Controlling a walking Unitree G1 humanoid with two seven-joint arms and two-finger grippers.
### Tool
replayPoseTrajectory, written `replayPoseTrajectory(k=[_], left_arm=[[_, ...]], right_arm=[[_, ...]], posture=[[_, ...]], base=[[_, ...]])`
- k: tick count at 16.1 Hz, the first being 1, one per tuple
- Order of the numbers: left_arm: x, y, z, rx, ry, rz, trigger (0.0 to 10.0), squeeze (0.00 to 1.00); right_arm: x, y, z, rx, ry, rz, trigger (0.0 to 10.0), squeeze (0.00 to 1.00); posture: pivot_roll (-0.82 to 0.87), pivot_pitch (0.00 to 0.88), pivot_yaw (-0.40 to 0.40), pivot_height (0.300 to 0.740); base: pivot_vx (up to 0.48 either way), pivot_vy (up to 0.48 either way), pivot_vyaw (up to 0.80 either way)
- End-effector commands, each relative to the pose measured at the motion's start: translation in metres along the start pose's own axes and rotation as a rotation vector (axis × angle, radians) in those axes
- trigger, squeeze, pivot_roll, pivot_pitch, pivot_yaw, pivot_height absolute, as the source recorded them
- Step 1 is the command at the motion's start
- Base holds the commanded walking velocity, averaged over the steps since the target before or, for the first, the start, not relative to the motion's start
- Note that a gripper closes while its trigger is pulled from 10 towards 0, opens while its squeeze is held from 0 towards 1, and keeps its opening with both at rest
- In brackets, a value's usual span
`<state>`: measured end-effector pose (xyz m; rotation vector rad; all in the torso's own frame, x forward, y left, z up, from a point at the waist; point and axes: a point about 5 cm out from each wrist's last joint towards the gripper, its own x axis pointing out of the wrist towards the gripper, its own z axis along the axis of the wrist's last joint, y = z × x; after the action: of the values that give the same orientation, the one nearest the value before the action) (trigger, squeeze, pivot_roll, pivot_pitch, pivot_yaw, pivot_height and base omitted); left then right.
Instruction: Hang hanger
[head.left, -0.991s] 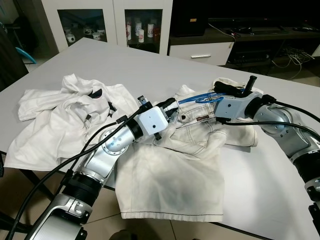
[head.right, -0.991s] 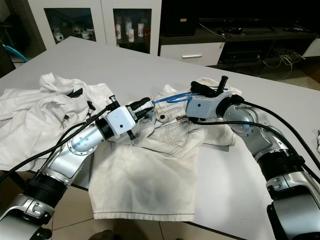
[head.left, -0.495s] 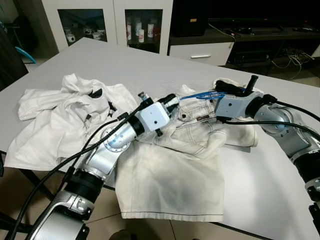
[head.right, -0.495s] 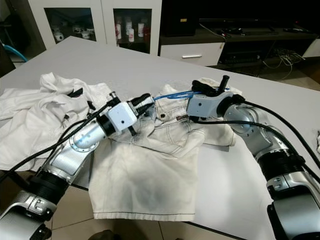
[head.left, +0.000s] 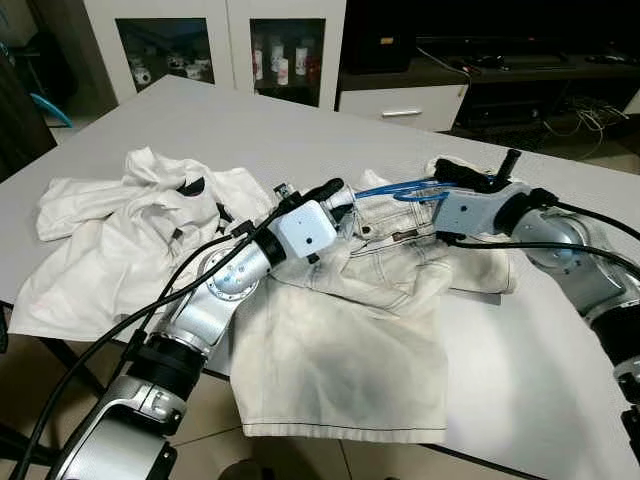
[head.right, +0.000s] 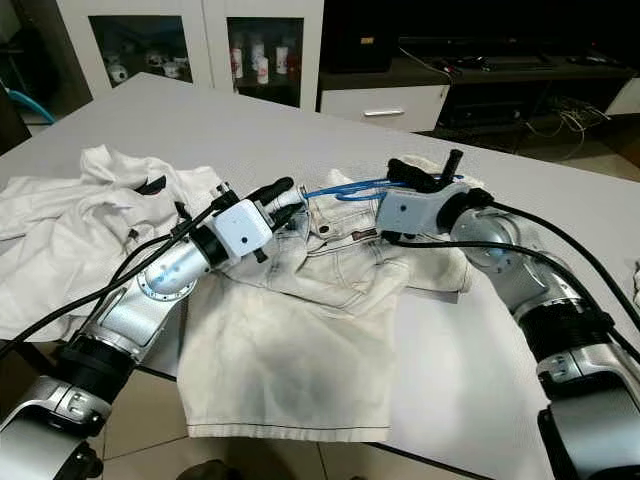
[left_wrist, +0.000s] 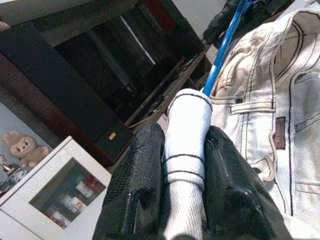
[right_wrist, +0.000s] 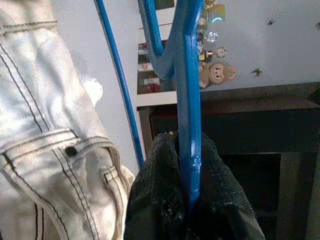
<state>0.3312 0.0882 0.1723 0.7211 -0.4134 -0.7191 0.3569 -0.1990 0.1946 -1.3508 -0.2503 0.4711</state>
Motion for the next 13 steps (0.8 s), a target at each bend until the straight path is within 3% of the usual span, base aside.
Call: replayPoseTrajectory(k=[1, 7, 13], left_arm=[[0.002, 0.007, 0.002, 0.029, -0.001, 0.030, 10.0, 0.00], [0.004, 0.024, 0.005, -0.059, -0.021, 0.144, 10.0, 0.00], [0.001, 0.027, 0.001, -0.102, -0.013, 0.172, 10.0, 0.00]], right_arm=[[-0.007, -0.005, -0.011, 0.001, 0.042, -0.022, 10.0, 0.00], [-0.006, -0.003, -0.013, 0.003, 0.063, -0.034, 10.0, 0.00], [-0.011, -0.005, -0.027, 0.028, 0.152, -0.078, 10.0, 0.00]], posture=[[0.05, 0.000, -0.053, 0.723], [0.05, 0.000, -0.050, 0.723], [0.05, 0.000, -0.045, 0.723]], base=[[0.000, 0.000, 0.00], [0.000, 0.000, 0.00], [0.000, 0.000, 0.00]])
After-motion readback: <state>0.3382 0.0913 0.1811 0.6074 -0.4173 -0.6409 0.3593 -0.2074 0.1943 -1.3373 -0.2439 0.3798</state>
